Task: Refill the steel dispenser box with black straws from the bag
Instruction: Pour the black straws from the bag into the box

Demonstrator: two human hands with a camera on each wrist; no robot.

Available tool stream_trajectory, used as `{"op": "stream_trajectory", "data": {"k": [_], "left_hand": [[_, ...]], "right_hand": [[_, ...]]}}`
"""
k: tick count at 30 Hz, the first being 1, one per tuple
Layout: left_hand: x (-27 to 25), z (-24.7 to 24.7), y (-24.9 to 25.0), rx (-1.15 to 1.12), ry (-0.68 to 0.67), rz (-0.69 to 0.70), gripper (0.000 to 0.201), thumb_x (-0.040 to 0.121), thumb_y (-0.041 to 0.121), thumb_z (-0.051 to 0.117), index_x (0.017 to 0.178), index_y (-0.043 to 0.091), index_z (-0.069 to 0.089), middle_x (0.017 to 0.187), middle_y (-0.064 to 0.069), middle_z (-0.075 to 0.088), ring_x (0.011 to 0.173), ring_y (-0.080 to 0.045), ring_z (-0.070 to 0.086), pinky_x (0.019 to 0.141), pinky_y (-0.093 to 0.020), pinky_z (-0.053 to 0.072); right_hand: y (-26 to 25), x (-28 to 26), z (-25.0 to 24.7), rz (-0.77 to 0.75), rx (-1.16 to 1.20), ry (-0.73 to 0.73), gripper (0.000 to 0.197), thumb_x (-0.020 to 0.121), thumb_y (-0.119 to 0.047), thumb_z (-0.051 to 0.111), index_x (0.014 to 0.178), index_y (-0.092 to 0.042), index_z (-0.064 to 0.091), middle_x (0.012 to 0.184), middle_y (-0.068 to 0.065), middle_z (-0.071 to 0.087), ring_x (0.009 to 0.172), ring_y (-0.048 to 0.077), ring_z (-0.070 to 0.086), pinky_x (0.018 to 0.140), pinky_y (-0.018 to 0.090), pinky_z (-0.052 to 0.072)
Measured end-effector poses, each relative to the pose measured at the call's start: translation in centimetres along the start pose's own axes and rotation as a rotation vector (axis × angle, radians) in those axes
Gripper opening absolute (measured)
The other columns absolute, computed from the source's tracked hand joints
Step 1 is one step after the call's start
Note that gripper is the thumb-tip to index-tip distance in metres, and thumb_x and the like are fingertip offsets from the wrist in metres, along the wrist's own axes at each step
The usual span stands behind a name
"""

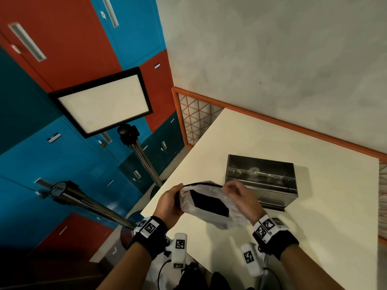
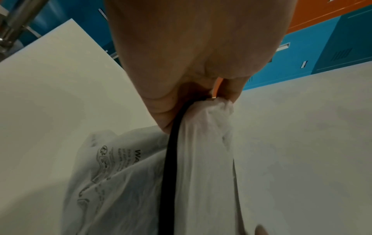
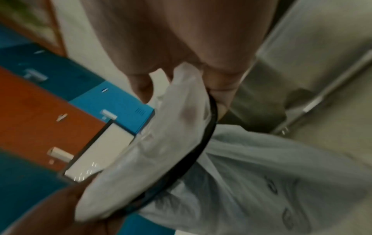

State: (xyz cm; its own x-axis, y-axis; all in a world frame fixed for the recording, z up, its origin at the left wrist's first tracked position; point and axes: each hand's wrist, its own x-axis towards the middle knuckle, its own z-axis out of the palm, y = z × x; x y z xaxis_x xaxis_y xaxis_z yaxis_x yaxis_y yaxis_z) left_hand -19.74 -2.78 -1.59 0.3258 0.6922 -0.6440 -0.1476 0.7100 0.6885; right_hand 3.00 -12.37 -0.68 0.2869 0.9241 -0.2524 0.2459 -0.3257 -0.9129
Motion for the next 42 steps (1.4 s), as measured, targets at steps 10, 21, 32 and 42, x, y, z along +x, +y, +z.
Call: {"op": "stream_trajectory", "data": {"k": [10, 21, 32, 42], "left_hand": [[0.1, 0.8, 1.5, 0.094, -0.091, 0.093, 0.036, 0.099, 0.018, 0.055, 0.121, -0.009, 0.066, 0.122, -0.029, 0.066, 0.107, -0.041, 0.065, 0.098, -0.049, 0.048], [0.1, 1.4, 1.1, 0.110, 0.023, 0.027, 0.025, 0.100, 0.025, 0.060, 0.098, 0.003, 0.072, 0.104, -0.018, 0.073, 0.096, -0.032, 0.069, 0.095, -0.044, 0.052], [1.3, 3.5, 0.2, 1.052, 0.115, 0.467, 0.030, 0.102, 0.031, 0.056, 0.130, 0.022, 0.053, 0.116, 0.003, 0.065, 0.105, -0.020, 0.061, 0.079, -0.025, 0.040], [1.9, 3.0, -0.3, 0.527, 0.115, 0.233, 0.033, 0.106, 0.025, 0.047, 0.096, 0.012, 0.076, 0.088, -0.013, 0.077, 0.077, -0.027, 0.068, 0.069, -0.036, 0.053]], "right_hand": [[-0.5, 1.8, -0.6, 0.165, 0.225, -0.027, 0.025, 0.091, -0.022, 0.060, 0.072, -0.015, 0.075, 0.074, 0.001, 0.071, 0.075, 0.019, 0.064, 0.078, 0.034, 0.047], [-1.5, 0.9, -0.7, 0.341, 0.074, 0.012, 0.033, 0.093, -0.019, 0.051, 0.066, -0.014, 0.069, 0.082, 0.004, 0.068, 0.082, 0.020, 0.060, 0.082, 0.034, 0.044], [-2.0, 1.1, -0.5, 0.033, -0.391, 0.032, 0.031, 0.099, -0.033, 0.045, 0.126, -0.020, 0.054, 0.130, 0.011, 0.057, 0.107, 0.030, 0.060, 0.086, 0.033, 0.044], [0.3, 0.3, 0.5, -0.312, -0.734, -0.045, 0.067, 0.091, -0.005, 0.049, 0.140, -0.047, 0.031, 0.117, 0.000, 0.061, 0.097, 0.021, 0.063, 0.080, 0.032, 0.053]]}}
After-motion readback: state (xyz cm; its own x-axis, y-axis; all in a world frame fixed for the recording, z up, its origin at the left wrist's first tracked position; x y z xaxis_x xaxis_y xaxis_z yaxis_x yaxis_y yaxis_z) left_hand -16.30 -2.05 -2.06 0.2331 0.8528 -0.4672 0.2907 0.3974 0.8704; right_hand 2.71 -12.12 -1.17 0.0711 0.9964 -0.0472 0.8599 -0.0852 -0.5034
